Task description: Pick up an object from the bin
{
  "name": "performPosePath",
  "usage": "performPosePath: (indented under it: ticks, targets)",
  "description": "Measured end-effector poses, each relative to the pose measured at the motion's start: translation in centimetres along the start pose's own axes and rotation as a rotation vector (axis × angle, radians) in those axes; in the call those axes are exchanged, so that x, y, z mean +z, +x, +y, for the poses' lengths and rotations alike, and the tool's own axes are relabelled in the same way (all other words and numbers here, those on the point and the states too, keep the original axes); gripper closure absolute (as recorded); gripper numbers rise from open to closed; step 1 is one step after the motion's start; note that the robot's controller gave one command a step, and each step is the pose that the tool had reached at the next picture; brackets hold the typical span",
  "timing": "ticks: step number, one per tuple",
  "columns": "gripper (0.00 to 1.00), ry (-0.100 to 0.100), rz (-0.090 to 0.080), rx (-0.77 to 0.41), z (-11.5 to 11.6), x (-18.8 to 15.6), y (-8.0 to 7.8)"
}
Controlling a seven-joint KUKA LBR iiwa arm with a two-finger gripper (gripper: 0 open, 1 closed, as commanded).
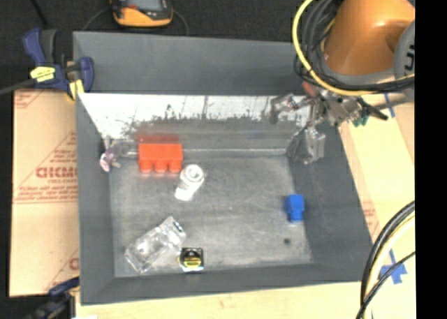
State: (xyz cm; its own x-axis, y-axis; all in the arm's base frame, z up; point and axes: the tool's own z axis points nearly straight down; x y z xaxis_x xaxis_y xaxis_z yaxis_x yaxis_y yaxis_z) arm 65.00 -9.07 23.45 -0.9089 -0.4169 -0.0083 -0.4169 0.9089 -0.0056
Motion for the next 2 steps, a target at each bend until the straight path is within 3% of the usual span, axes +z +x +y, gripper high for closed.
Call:
performPosePath:
  ticks: [1, 2]
  targets:
    - [0.0, -0.005, 0.01, -0.161, -6.1, 7.6, 5.4]
    - [0.0, -0.01, 0.0, -0.261, -1.8, 16.3, 9.0]
